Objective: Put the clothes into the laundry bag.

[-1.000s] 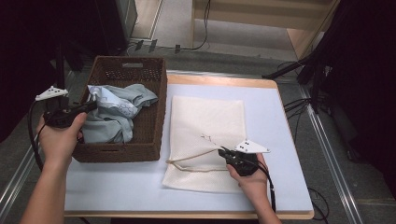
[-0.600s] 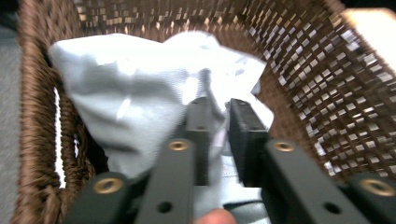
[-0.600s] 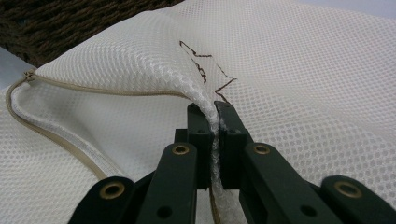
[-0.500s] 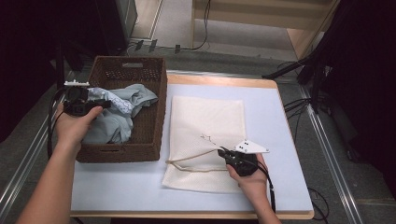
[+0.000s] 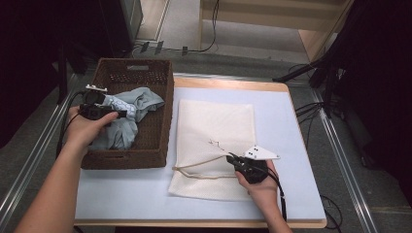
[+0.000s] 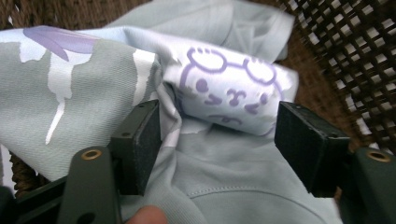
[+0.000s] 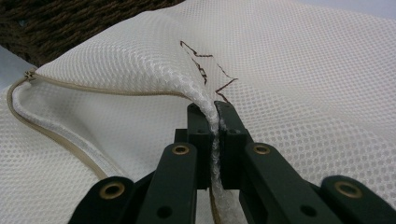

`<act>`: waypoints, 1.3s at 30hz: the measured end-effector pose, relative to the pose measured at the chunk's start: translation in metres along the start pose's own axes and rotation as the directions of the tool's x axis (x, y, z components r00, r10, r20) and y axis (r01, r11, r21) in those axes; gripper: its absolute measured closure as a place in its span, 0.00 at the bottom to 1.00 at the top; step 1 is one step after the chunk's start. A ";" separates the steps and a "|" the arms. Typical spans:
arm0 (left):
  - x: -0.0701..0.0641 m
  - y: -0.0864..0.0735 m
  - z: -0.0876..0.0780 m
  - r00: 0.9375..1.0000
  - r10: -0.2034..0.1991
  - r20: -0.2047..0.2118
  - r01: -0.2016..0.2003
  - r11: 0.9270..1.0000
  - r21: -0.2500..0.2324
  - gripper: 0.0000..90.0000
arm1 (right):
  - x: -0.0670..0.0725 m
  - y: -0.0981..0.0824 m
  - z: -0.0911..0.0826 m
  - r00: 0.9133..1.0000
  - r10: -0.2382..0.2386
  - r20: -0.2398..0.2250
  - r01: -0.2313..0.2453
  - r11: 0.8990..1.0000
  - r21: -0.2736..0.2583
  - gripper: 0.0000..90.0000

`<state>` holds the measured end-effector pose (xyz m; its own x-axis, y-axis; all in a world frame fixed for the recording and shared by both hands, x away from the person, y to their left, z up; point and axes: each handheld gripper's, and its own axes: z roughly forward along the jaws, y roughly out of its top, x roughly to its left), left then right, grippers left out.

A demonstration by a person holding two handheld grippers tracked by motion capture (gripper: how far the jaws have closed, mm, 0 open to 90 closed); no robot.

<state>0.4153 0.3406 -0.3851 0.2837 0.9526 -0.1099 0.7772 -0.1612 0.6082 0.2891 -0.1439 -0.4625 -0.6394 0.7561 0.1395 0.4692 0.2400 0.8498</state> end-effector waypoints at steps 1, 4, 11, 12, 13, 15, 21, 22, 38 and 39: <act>0.001 0.000 0.002 1.000 -0.008 0.000 0.008 1.000 0.008 0.37 | 0.000 0.000 0.000 1.000 0.000 0.000 0.000 1.000 0.000 0.96; 0.002 0.000 0.006 1.000 -0.022 0.000 0.022 1.000 0.021 0.34 | 0.000 0.000 0.000 1.000 -0.001 0.000 0.001 1.000 0.000 0.96; 0.003 -0.003 0.020 1.000 0.002 0.003 -0.003 0.996 0.087 0.28 | 0.000 0.000 0.000 1.000 -0.002 0.000 0.002 1.000 0.001 0.96; 0.003 -0.003 0.022 1.000 0.010 0.003 -0.010 0.995 0.100 0.28 | 0.000 0.000 0.000 1.000 -0.002 0.000 0.002 1.000 0.001 0.96; 0.003 -0.003 0.024 1.000 0.008 0.002 -0.008 0.994 0.109 0.27 | 0.000 0.000 0.000 1.000 -0.002 0.000 0.002 1.000 0.001 0.96; 0.003 -0.004 0.027 1.000 0.006 0.004 -0.006 0.993 0.120 0.26 | 0.000 0.000 0.000 1.000 -0.002 0.000 0.002 1.000 0.001 0.96; 0.003 -0.006 0.034 1.000 0.001 0.003 -0.002 0.991 0.131 0.23 | 0.000 -0.001 0.000 1.000 -0.003 -0.001 0.003 1.000 0.002 0.96; 0.002 -0.007 0.035 1.000 0.010 0.000 -0.010 0.990 0.139 0.22 | 0.000 -0.001 0.001 1.000 -0.002 -0.001 0.002 1.000 0.002 0.96; -0.003 -0.013 0.043 0.993 0.058 -0.106 -0.035 0.978 0.204 0.26 | 0.001 -0.001 0.001 1.000 -0.006 0.000 0.006 1.000 0.006 0.96; -0.003 -0.013 0.042 0.991 0.064 -0.120 -0.038 0.977 0.211 0.30 | 0.001 -0.001 0.001 1.000 -0.006 0.000 0.006 1.000 0.006 0.96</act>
<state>0.4280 0.3285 -0.4259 0.2638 0.9643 0.0243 0.8667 -0.2480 0.4327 0.2887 -0.1428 -0.4642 -0.6425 0.7544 0.1346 0.4690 0.2482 0.8476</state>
